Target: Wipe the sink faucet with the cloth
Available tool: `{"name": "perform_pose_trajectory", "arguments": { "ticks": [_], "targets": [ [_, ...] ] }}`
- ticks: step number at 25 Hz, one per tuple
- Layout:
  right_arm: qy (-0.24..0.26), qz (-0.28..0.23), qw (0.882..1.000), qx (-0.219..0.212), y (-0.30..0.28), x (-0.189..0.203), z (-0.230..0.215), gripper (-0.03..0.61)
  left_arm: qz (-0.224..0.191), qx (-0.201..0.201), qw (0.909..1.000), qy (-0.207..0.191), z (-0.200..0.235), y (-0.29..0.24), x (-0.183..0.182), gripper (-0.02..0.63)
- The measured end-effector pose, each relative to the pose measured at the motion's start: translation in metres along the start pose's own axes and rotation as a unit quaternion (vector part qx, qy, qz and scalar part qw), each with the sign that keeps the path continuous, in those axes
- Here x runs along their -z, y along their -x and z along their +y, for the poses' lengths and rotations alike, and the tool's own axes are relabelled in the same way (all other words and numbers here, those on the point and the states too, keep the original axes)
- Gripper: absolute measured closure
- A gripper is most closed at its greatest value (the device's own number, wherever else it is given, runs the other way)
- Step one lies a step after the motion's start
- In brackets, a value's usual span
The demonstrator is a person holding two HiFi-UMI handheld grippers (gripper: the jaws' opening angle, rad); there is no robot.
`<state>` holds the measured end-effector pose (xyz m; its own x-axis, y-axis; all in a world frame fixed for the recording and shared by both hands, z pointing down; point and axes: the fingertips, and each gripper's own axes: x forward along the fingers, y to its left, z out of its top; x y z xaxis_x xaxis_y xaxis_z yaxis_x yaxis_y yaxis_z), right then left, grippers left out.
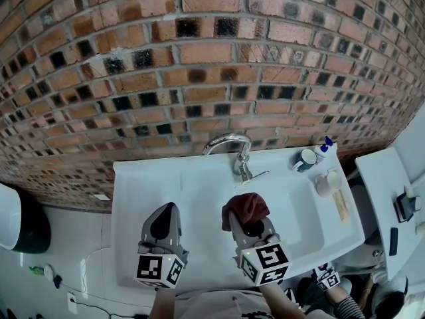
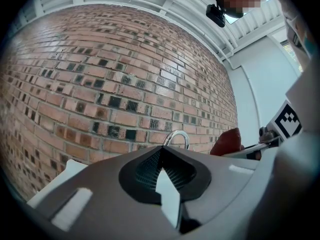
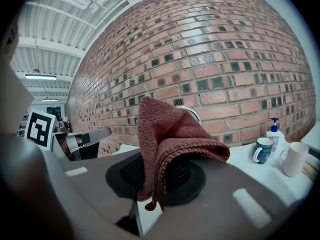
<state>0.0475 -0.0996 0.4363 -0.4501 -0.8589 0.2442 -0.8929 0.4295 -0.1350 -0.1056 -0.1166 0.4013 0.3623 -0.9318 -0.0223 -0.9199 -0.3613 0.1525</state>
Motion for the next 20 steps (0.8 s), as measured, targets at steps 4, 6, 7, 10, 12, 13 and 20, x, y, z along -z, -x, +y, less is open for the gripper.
{"name": "perform_pose_trajectory", "arguments": {
  "ticks": [4, 6, 7, 10, 12, 13, 20],
  "targets": [
    [0.008, 0.001, 1.000, -0.014, -0.0012, 0.0002, 0.0057, 0.523, 0.000, 0.001, 1.0000, 0.001, 0.0002, 0.0002, 0.0019, 0.607],
    [0.015, 0.003, 1.000, -0.018, -0.0019, 0.0010, 0.0085, 0.523, -0.001, 0.002, 1.0000, 0.001, -0.0001, 0.0000, 0.0020, 0.607],
    [0.017, 0.003, 1.000, -0.019, -0.0022, 0.0012, 0.0092, 0.524, -0.001, 0.002, 1.0000, 0.001, -0.0001, -0.0002, 0.0023, 0.607],
    [0.021, 0.002, 1.000, -0.020, -0.0025, 0.0003, 0.0097, 0.525, 0.000, 0.000, 1.0000, 0.001, 0.0003, -0.0005, 0.0009, 0.607],
    [0.021, 0.000, 1.000, -0.020, -0.0022, -0.0009, 0.0093, 0.525, 0.001, -0.001, 1.0000, 0.001, 0.0010, -0.0003, 0.0007, 0.607],
    [0.019, -0.002, 1.000, -0.019, -0.0020, -0.0013, 0.0090, 0.525, 0.001, -0.002, 1.0000, 0.002, 0.0012, -0.0003, 0.0008, 0.607],
    [0.019, -0.003, 1.000, -0.019, -0.0021, -0.0026, 0.0096, 0.525, 0.000, 0.001, 1.0000, 0.003, 0.0000, -0.0011, 0.0003, 0.607]
  ]
}}
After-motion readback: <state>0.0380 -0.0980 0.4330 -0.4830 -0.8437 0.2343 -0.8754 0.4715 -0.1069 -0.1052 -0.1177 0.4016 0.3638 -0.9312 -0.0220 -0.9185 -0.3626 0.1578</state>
